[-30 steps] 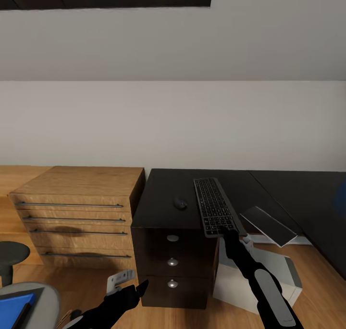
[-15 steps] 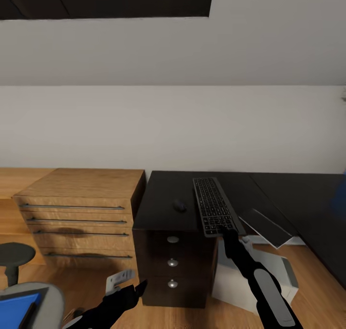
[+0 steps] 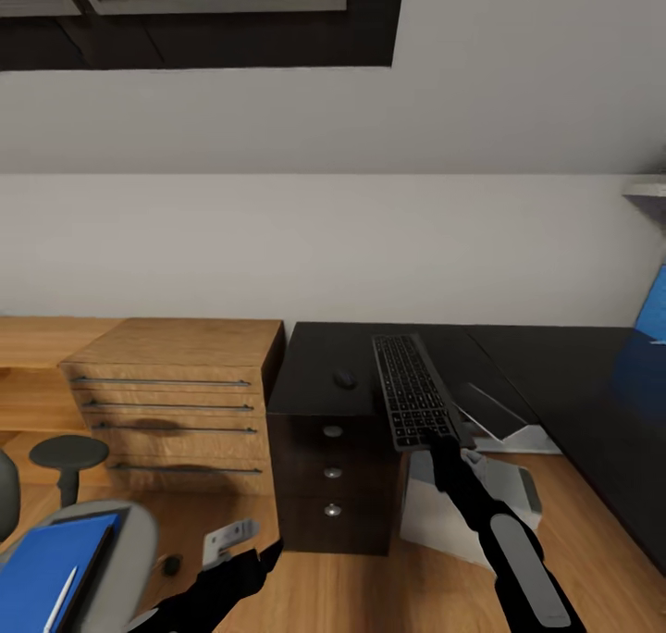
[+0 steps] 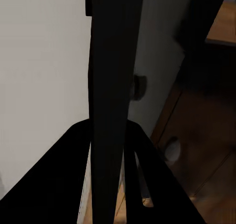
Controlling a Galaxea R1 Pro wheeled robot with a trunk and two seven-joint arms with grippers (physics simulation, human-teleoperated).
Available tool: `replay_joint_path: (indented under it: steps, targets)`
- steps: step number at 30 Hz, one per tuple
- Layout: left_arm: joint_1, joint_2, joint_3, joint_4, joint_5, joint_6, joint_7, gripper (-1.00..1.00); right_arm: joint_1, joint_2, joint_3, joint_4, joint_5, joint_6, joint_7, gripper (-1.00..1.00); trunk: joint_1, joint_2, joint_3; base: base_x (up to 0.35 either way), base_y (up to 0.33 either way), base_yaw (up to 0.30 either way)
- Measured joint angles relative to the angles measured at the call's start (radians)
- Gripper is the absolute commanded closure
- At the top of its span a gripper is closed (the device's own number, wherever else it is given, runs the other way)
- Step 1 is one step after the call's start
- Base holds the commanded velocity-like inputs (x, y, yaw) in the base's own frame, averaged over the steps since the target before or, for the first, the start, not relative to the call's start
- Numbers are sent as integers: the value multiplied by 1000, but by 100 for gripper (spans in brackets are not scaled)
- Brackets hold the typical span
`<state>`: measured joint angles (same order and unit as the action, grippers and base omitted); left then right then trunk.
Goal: In the bedroom, organize the workspace by keeping the computer under the desk, ensuring the monitor is on the desk, placing the keyboard on the desk next to the monitor, placing the mouse on the desk next to the keyboard, moving the folder from the swivel chair onto the desk next to the mouse, stacking the notebook on top of the folder with the pen on top of the notebook, and positioning the swivel chair next to the desk.
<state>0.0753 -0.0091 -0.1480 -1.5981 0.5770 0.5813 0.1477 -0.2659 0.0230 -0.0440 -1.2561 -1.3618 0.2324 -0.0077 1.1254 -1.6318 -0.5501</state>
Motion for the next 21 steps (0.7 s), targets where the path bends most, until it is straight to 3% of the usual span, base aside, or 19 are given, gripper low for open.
replay_joint_path:
  steps: [6,21]
  targets:
    - [0,-1,18,12,-1,0,1,-100,7,-2,0,-29,2,1,-1,100,-23,42,19,-255,-30,0]
    - [0,0,21,14,-2,-2,1,-100,30,-5,-1,-84,3,44,-1,100,-81,147,66,-313,-110,0]
